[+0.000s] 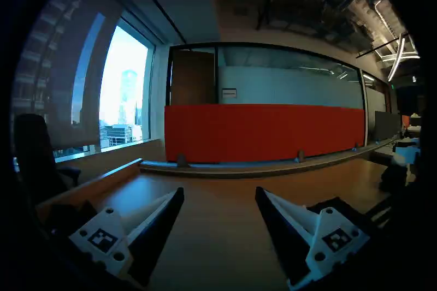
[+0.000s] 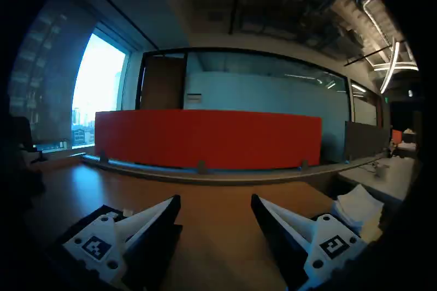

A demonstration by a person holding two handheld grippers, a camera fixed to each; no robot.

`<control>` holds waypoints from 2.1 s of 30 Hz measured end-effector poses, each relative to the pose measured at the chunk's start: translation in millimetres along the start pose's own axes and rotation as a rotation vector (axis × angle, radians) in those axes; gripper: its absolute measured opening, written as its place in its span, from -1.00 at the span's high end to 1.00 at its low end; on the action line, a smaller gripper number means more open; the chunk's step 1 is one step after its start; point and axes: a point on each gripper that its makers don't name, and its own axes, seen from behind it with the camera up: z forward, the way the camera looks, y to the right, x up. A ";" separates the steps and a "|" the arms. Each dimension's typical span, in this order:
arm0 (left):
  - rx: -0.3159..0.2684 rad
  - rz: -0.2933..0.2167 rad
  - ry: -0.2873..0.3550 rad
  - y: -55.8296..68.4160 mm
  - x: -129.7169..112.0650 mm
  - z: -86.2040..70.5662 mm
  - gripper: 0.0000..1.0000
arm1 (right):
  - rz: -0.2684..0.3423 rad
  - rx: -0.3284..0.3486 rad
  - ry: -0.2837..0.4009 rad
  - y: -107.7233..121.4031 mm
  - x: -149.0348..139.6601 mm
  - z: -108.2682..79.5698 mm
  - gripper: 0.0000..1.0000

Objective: Fold towel

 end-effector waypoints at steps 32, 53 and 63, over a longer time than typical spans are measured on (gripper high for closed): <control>-0.053 0.047 -0.073 17.8 122.2 -11.2 -0.94 | -0.026 -0.009 -0.029 0.3 141.4 -9.0 -1.00; -0.375 0.114 -0.259 77.3 95.8 -22.5 -0.95 | -0.150 0.371 -0.212 -71.9 118.0 -20.4 -1.00; -0.460 0.144 -0.317 98.9 56.8 -35.6 -0.94 | -0.200 0.459 -0.315 -90.9 74.5 -32.4 -1.00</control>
